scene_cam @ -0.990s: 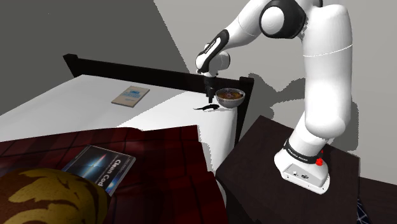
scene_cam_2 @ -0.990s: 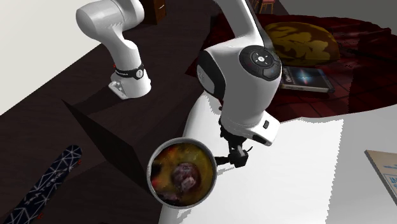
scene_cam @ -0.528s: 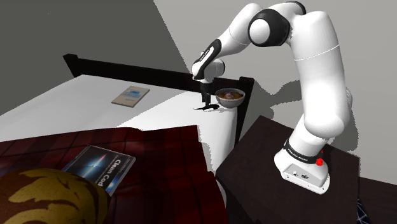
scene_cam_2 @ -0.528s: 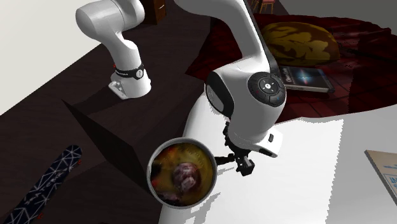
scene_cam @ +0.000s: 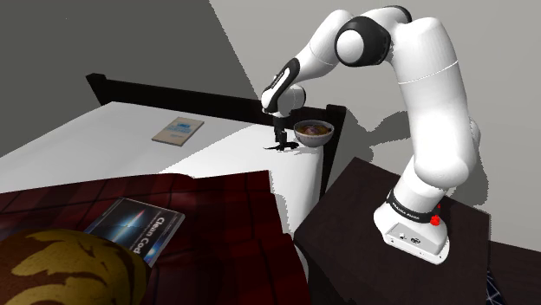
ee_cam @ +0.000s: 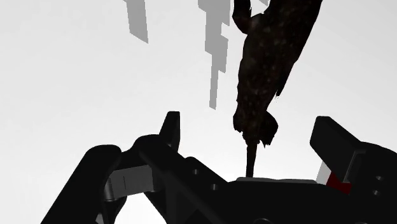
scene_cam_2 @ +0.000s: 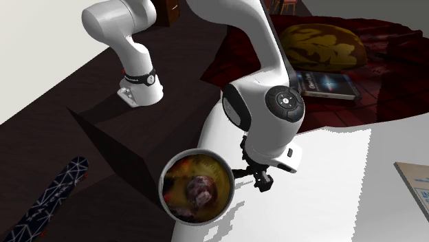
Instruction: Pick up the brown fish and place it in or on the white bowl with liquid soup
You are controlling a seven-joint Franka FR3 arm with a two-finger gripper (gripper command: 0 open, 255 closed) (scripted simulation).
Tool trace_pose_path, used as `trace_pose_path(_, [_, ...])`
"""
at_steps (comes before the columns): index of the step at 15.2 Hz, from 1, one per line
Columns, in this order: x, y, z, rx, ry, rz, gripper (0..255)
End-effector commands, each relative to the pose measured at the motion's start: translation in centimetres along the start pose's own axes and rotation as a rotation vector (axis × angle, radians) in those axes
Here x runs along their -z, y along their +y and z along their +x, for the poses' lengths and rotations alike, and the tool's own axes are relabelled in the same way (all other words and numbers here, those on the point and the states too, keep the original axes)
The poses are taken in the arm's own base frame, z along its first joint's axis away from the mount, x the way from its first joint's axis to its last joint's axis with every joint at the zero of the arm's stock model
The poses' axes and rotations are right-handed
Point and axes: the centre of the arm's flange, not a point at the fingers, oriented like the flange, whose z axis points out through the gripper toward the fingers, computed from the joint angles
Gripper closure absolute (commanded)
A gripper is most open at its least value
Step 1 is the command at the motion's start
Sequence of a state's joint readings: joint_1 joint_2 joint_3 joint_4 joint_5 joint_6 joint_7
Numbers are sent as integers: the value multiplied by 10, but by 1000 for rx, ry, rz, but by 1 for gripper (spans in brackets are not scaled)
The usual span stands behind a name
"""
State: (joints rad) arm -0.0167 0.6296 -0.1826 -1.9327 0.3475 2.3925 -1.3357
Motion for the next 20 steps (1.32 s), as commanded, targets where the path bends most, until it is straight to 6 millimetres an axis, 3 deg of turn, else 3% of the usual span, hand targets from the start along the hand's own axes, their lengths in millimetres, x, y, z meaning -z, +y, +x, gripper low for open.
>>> trace_pose_path(1, [0, 0, 0, 0, 0, 0, 0])
trace_pose_path(2, [0, 0, 0, 0, 0, 0, 0])
trace_pose_path(3, [0, 0, 0, 0, 0, 0, 255])
trace_pose_path(12, [0, 0, 0, 0, 0, 0, 255])
trace_pose_path(20, [41, -7, 2, 0, 0, 0, 255])
